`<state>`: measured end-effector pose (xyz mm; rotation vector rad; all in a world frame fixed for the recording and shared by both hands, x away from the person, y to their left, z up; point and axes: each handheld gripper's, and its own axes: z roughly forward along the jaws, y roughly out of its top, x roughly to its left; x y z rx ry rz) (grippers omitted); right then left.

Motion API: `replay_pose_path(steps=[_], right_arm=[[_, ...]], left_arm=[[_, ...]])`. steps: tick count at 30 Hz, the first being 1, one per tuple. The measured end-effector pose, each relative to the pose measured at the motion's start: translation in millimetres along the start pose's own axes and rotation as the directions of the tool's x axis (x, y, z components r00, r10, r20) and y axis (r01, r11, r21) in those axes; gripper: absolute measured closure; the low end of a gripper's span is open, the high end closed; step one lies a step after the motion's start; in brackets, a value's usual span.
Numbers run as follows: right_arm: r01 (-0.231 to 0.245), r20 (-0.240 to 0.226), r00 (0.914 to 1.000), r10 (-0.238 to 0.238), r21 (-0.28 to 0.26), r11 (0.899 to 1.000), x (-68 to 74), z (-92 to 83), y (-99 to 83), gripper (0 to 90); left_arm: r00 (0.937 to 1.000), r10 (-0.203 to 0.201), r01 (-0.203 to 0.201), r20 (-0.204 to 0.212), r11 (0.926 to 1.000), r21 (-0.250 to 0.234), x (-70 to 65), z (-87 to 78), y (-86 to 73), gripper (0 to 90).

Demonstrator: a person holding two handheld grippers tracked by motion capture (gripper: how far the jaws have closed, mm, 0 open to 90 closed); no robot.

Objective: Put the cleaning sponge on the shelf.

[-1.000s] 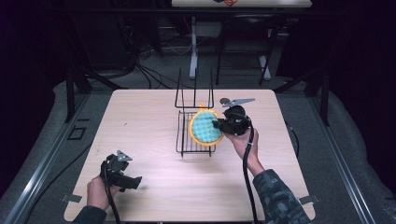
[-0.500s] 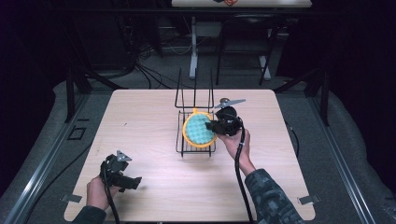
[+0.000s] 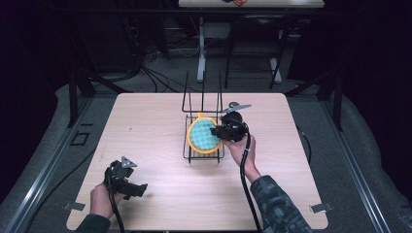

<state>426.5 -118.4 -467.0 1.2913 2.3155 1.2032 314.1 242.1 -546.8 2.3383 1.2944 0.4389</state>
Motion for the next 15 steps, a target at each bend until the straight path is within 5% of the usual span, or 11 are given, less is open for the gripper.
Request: replay_pose_path(steps=[15], right_arm=[[-0.033,0.013,0.9994,0.033,0.008,0.999,0.8,16.7,-1.9,79.5]], left_arm=[[0.9999,0.01,-0.01,0.002,0.9999,0.002,0.7,-0.1,0.9,3.8]])
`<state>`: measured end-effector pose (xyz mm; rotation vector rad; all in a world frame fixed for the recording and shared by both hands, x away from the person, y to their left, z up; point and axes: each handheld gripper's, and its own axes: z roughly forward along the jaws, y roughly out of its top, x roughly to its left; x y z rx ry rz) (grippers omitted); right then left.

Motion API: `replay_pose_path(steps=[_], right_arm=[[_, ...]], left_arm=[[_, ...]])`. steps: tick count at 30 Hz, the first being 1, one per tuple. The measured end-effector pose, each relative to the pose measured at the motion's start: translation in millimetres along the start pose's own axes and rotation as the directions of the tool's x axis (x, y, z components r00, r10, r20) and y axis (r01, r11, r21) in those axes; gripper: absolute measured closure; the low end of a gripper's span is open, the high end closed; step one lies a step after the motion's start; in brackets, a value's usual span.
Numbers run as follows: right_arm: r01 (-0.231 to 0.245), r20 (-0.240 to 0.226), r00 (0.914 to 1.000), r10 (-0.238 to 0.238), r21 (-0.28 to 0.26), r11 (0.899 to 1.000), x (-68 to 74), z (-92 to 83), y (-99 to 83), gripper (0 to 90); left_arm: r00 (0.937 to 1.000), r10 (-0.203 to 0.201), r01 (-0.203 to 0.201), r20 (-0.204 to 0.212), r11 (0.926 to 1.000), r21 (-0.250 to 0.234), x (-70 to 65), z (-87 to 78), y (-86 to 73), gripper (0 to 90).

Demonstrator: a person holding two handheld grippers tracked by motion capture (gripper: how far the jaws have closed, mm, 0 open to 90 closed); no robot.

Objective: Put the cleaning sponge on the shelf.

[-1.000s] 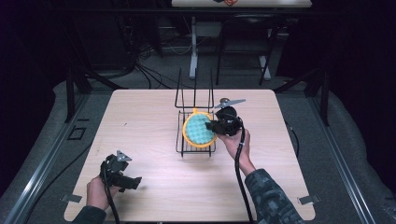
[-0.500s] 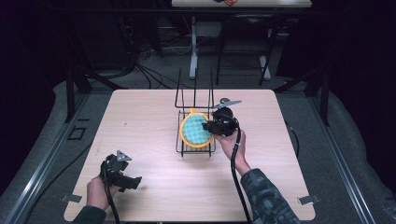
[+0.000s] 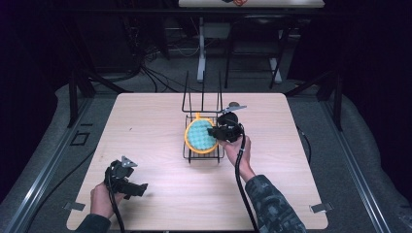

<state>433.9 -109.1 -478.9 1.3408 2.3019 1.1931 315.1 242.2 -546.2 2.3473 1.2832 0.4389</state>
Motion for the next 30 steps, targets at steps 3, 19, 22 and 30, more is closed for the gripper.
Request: replay_pose_path(steps=[3,19,22,30], right_arm=[[-0.027,0.006,0.9996,0.027,-0.007,1.0,-1.9,2.2,-2.0,79.3],[-0.103,0.027,0.9943,0.103,0.005,0.995,-13.2,12.9,-15.2,79.0],[-0.122,0.027,0.9921,0.122,0.008,0.992,-14.4,15.1,-16.6,78.8],[-0.16,0.038,0.9865,0.159,0.016,0.987,-15.3,21.6,-19.6,77.7]], left_arm=[[1.0,0.0,0.0,-0.001,1.0,0.0,0.0,-0.1,0.1,3.9],[1.0,0.001,-0.001,0.0,1.0,0.003,-0.1,0.4,0.2,4.0],[1.0,0.001,-0.001,0.0,1.0,0.001,-0.2,0.5,0.2,4.1],[1.0,0.0,0.0,0.0,1.0,0.004,0.2,0.6,-0.2,4.4]])
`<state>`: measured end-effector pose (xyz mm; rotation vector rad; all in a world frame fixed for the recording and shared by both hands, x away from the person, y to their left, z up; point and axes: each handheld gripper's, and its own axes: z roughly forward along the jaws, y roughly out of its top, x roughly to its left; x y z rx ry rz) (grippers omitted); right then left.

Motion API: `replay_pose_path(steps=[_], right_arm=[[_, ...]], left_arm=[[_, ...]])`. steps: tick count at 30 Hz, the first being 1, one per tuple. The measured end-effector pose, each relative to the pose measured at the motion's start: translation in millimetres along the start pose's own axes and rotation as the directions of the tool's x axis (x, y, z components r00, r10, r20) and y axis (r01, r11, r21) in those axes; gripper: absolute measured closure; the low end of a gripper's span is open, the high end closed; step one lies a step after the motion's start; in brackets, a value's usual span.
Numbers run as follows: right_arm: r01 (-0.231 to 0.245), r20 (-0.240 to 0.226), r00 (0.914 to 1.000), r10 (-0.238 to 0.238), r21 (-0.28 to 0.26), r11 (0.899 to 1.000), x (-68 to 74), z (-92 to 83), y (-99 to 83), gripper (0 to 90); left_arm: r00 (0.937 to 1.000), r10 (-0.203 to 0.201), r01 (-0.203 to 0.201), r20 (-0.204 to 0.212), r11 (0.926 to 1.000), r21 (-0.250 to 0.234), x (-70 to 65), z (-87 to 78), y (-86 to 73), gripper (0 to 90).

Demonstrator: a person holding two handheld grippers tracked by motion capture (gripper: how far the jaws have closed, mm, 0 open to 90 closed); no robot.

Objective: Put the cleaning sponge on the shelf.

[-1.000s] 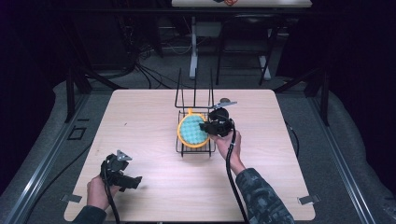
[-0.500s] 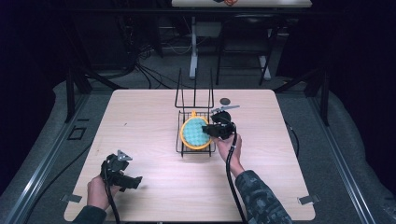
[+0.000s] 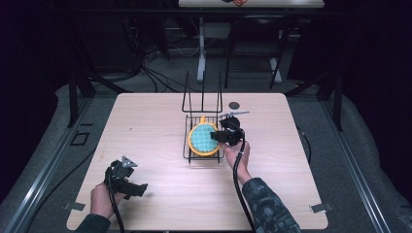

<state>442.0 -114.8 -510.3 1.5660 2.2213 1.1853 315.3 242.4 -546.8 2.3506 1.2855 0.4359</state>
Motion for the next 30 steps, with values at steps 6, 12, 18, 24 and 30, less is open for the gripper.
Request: replay_pose_path(steps=[6,12,18,24,30], right_arm=[[-0.03,0.016,0.9994,0.03,0.008,1.0,-2.7,4.0,-2.5,76.6],[-0.048,0.02,0.9987,0.047,0.014,0.999,-4.2,6.0,-3.8,72.4],[-0.045,0.011,0.9989,0.045,0.016,0.999,-4.8,4.0,-3.4,59.0],[-0.012,0.001,0.9999,0.012,-0.018,1.0,-3.8,-11.2,-0.1,46.2],[0.041,-0.004,0.9991,-0.042,-0.024,0.999,-3.5,-36.3,-0.9,33.3]], left_arm=[[1.0,0.001,-0.001,-0.003,1.0,-0.001,0.1,-0.5,0.1,4.4],[1.0,0.001,-0.001,-0.004,1.0,-0.001,0.0,-0.6,0.2,4.4],[1.0,0.001,-0.001,-0.001,1.0,-0.003,0.3,-0.9,0.1,4.4],[1.0,0.002,-0.002,-0.003,1.0,-0.003,0.1,-0.6,0.1,4.4],[1.0,0.002,-0.002,0.0,1.0,-0.005,0.1,-1.0,0.3,4.3]])
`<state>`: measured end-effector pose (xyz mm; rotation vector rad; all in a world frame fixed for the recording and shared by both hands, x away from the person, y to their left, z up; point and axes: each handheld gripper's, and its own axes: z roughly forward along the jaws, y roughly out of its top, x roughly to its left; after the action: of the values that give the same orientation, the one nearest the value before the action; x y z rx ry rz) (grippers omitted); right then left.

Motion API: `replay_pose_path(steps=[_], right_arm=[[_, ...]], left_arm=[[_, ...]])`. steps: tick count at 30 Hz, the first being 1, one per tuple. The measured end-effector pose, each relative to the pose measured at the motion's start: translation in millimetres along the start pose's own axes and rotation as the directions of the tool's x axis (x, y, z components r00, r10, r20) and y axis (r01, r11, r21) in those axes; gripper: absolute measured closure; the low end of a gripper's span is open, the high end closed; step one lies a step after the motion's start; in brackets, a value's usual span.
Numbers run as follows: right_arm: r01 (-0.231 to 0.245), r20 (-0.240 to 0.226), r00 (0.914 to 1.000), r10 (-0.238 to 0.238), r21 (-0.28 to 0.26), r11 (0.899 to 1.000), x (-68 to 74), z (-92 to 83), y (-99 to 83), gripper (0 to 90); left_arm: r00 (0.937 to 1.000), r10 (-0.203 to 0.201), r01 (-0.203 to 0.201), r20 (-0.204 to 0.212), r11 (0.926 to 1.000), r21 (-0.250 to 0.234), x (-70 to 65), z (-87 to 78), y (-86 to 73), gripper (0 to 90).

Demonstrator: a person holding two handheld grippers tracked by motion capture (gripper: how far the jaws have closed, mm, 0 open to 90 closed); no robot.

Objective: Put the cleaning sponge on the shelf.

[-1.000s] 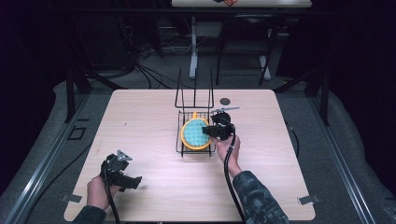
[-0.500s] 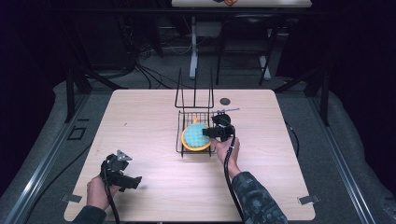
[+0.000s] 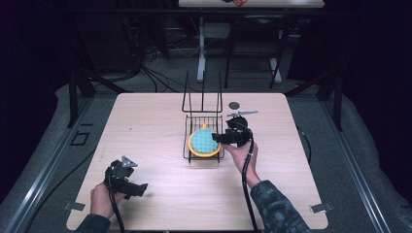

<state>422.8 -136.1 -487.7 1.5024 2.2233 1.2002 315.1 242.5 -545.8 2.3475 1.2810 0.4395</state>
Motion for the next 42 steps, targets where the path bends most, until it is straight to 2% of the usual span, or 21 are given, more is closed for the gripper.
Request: replay_pose_path(steps=[2,3,4,5,8,10,11,12,13,14,15,16,18,24,31,34,38,42], right_arm=[[0.002,-0.001,1.0,-0.002,0.002,1.0,0.5,-4.3,-0.3,31.1],[0.026,-0.01,0.9996,-0.026,-0.005,1.0,-0.1,-13.5,-1.3,28.3],[0.026,-0.01,0.9996,-0.026,-0.005,1.0,-0.1,-13.5,-1.3,28.3],[0.067,-0.011,0.9976,-0.068,-0.013,0.998,-0.2,-23.2,-2.1,26.5],[0.102,-0.019,0.9945,-0.103,-0.037,0.994,-0.2,-40.2,-3.3,21.4],[0.117,-0.017,0.9929,-0.117,-0.042,0.992,-0.5,-45.4,-3.9,20.1],[0.136,-0.013,0.9905,-0.137,-0.051,0.989,-0.2,-55.1,-6.0,17.8],[0.136,-0.013,0.9905,-0.137,-0.051,0.989,-0.2,-55.1,-6.0,17.8],[0.16,-0.008,0.987,-0.161,-0.052,0.986,-0.9,-64.9,-8.5,15.7],[0.16,-0.008,0.987,-0.161,-0.052,0.986,-0.9,-64.9,-8.5,15.7],[0.17,-0.007,0.9853,-0.171,-0.051,0.984,-2.1,-74.2,-11.7,14.6],[0.17,-0.007,0.9853,-0.171,-0.051,0.984,-2.1,-74.2,-11.7,14.6],[0.189,0.008,0.982,-0.189,-0.056,0.98,-5.9,-87.9,-18.1,13.7],[0.202,0.034,0.979,-0.201,-0.037,0.979,-15.7,-105.2,-32.8,10.8],[0.177,0.077,0.9815,-0.175,-0.014,0.984,-35.5,-128.5,-60.1,7.9],[0.173,0.103,0.9801,-0.17,-0.029,0.984,-40.7,-134.6,-66.8,8.1],[0.132,0.129,0.9833,-0.128,-0.025,0.991,-56.9,-143.5,-84.1,6.3],[0.119,0.153,0.9816,-0.115,-0.013,0.993,-66.3,-145.5,-95.2,6.1]], left_arm=[[1.0,-0.001,0.001,-0.001,1.0,0.0,0.0,-0.2,0.0,4.3],[1.0,-0.003,0.003,-0.002,1.0,-0.001,-0.1,-0.3,0.1,4.3],[1.0,-0.001,0.001,-0.002,1.0,-0.003,0.0,-0.3,0.2,4.3],[1.0,-0.003,0.003,-0.004,1.0,-0.006,-0.4,-0.3,0.2,4.3],[1.0,-0.004,0.004,-0.004,1.0,-0.004,-0.6,0.0,0.3,4.3],[1.0,-0.005,0.005,-0.009,1.0,-0.007,-0.9,0.3,0.3,4.3],[0.9999,-0.005,0.005,-0.009,1.0,-0.007,-1.0,0.3,0.5,4.3],[0.9999,-0.005,0.005,-0.009,1.0,-0.007,-1.0,0.3,0.5,4.3],[0.9999,-0.006,0.006,-0.009,1.0,-0.007,-1.0,0.4,0.5,4.3],[0.9999,-0.006,0.006,-0.009,1.0,-0.007,-1.0,0.4,0.5,4.3],[0.9999,-0.006,0.006,-0.009,1.0,-0.007,-1.0,0.4,0.5,4.3],[0.9999,-0.006,0.006,-0.009,1.0,-0.007,-1.0,0.4,0.5,4.2],[1.0,-0.004,0.004,-0.009,1.0,-0.008,-1.2,0.2,0.6,4.3],[1.0,0.0,0.0,-0.005,1.0,-0.005,-1.7,-0.1,1.1,4.2],[1.0,-0.001,0.001,-0.008,1.0,-0.004,-3.1,0.2,1.3,4.2],[1.0,-0.001,0.001,-0.004,1.0,-0.003,-3.3,-0.1,1.1,4.2],[1.0,-0.002,0.002,-0.006,1.0,-0.003,-3.9,-0.2,0.6,4.2],[1.0,-0.001,0.001,-0.009,1.0,-0.004,-5.0,0.4,0.1,4.2]])
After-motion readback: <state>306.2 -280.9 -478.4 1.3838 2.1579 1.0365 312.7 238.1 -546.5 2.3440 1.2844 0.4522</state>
